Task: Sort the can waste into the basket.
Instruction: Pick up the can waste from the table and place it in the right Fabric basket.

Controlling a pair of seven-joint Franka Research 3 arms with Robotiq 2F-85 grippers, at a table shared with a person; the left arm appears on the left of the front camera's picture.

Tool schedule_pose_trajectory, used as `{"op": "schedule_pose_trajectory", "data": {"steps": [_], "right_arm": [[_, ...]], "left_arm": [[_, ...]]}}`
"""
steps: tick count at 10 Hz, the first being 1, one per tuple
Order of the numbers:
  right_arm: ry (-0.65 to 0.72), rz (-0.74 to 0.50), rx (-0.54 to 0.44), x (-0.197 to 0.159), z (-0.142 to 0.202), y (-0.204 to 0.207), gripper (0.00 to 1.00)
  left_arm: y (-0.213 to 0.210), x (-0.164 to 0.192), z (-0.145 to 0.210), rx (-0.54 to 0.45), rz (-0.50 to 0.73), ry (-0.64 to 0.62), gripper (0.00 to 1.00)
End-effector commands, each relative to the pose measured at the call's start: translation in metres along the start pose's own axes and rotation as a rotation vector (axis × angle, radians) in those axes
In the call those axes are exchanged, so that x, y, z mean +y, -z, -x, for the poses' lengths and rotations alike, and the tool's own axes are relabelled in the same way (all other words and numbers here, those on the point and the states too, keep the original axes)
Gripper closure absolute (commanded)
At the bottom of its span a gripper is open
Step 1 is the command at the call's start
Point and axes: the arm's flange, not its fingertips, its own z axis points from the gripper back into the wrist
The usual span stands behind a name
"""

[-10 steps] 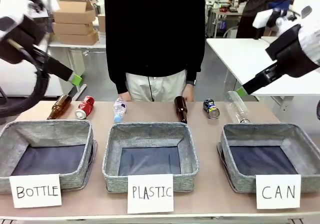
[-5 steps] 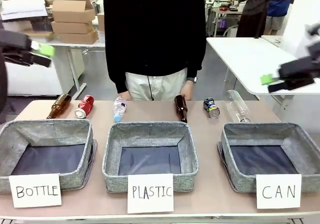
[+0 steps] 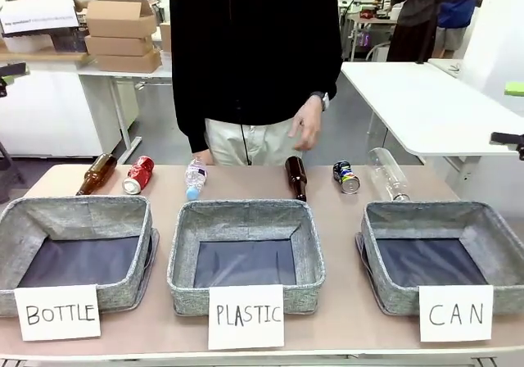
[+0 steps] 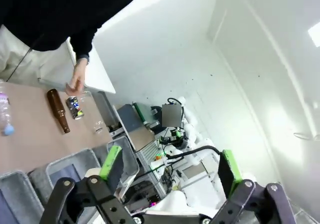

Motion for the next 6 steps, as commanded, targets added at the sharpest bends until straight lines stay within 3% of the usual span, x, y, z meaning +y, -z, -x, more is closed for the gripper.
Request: {"op": "schedule_pose_trajectory", "data": {"steps": [1,6], "right_arm": [[-0.137,0.034,0.102,0.0011,0.0085,0.0072,0.00],[-0.137,0.034,0.102,0.0011,0.0085,0.0072,0.00]], "left_arm": [[0.0001,-0.0074,0.0025,0.071,-0.024,0.081,0.00],[0.0001,-0.0074,0.0025,0.071,-0.024,0.081,0.00]]}}
